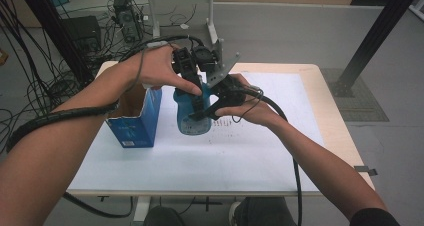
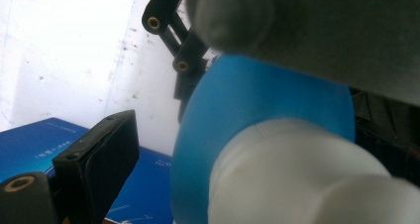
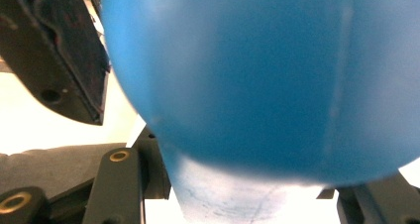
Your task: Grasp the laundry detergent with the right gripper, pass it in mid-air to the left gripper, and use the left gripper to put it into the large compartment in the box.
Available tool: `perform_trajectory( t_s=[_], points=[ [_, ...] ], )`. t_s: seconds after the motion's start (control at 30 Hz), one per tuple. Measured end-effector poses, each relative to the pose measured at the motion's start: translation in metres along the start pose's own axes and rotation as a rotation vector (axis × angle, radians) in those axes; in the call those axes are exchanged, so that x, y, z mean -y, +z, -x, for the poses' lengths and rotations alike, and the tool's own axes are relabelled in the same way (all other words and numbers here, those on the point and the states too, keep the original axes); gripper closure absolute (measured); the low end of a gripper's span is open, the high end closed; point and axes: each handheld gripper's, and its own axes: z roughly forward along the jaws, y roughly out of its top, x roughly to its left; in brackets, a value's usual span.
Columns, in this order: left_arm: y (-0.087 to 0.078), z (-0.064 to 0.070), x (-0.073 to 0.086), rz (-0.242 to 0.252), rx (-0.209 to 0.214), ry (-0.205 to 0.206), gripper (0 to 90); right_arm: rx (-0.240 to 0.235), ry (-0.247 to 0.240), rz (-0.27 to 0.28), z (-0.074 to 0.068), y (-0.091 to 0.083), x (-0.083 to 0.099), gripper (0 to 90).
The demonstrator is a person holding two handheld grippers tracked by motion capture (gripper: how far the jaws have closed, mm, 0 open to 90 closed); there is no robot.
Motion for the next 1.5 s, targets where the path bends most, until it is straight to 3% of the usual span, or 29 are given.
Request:
perform_trajectory(
  t_s=[0.57,0.67,0.73,0.8,0.87,0.9,1.1,1.5],
  points=[
    [-0.0003,0.0013,-0.0019,-0.004,-0.025,0.018,16.0,0.021,0.006,-0.006,-0.0008,-0.0017,-0.0002,43.2],
    [0.0001,0.0010,-0.0021,-0.006,-0.029,0.025,18.5,0.012,-0.017,0.003,0.0006,-0.0009,-0.0001,43.2],
    [0.0014,0.0016,-0.0021,0.002,-0.030,0.022,20.1,0.026,0.004,-0.009,-0.0007,-0.0025,0.0000,43.2],
    [0.0015,0.0017,-0.0024,0.000,-0.023,0.023,21.9,0.011,-0.018,0.004,0.0004,-0.0012,-0.0002,43.2],
    [0.0011,0.0013,-0.0023,0.001,-0.020,0.031,23.4,0.016,-0.014,0.000,0.0000,-0.0015,-0.0001,43.2],
    [0.0010,0.0014,-0.0021,0.004,-0.017,0.031,25.5,0.035,0.010,-0.013,-0.0013,-0.0029,0.0002,43.2],
    [0.0021,0.0025,-0.0018,0.002,-0.002,0.029,33.5,0.030,0.010,-0.016,-0.0006,-0.0013,0.0006,43.2],
    [0.0059,0.0026,-0.0008,-0.026,-0.004,0.042,34.6,0.025,0.011,-0.017,-0.0017,0.0035,0.0027,43.0]
  ],
)
